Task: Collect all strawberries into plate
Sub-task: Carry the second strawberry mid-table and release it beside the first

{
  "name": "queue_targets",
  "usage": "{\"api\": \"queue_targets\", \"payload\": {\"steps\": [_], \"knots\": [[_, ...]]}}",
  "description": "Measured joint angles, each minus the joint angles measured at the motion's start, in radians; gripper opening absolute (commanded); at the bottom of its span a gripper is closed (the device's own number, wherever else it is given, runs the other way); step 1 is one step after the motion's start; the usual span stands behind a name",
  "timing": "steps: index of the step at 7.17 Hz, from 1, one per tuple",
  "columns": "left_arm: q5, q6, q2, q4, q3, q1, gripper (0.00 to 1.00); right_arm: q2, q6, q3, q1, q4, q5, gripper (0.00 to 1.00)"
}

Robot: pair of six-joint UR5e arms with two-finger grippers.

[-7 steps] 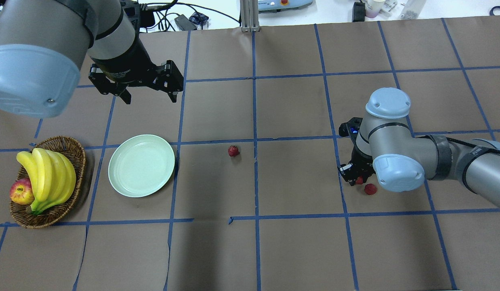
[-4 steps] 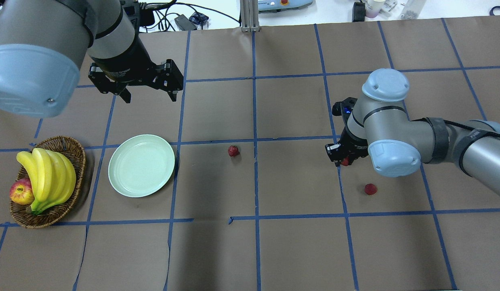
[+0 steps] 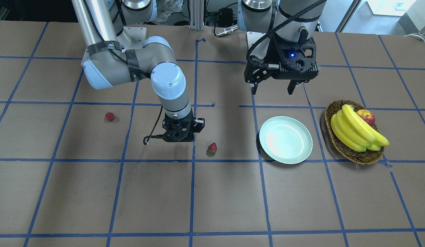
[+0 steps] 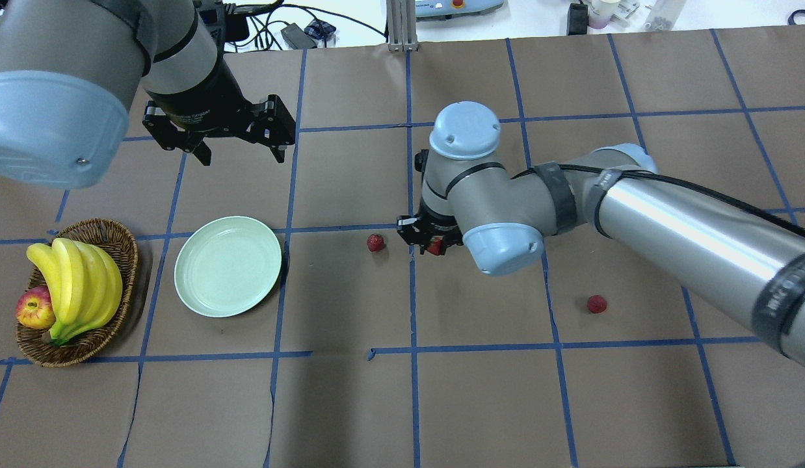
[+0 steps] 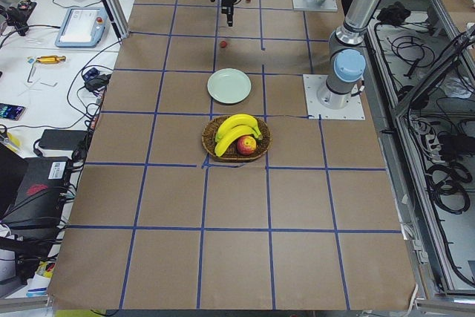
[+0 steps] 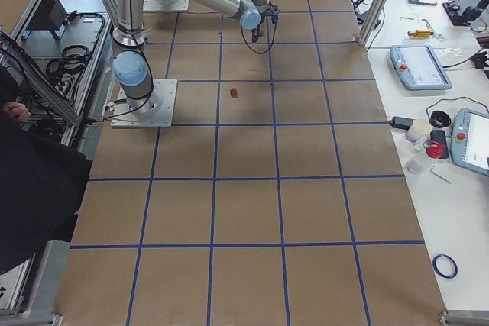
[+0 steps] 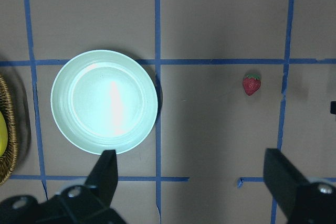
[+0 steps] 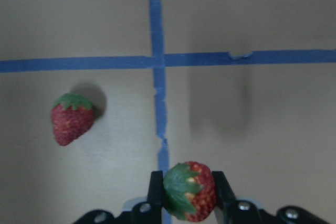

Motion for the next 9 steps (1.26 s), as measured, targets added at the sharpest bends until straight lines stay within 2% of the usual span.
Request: {"api": "queue_targets", "payload": {"steps": [2, 3, 4, 5, 9], "knots": [[0.0, 0.0, 0.0, 0.0, 0.0, 0.0, 1.0, 0.058, 0.116, -0.049, 0.091, -0.001, 0.002, 0.17], [0.0, -0.001, -0.001, 0.0, 0.0, 0.0, 1.0, 0.075, 0.136, -0.052, 0.113, -0.001, 0.003, 0.24], [-0.001, -0.001, -0.001, 0.0, 0.0, 0.0, 1.0, 0.083, 0.145, -0.048, 0.13, 0.0, 0.003, 0.53], [-0.001, -0.001, -0.001, -0.001, -0.001, 0.0, 1.0, 0.087, 0.148, -0.044, 0.143, 0.001, 0.004, 0.99], [0.001, 0.0, -0.001, -0.003, -0.001, 0.0, 1.0, 0.066, 0.139, -0.045, 0.141, 0.021, -0.003, 1.0]]}}
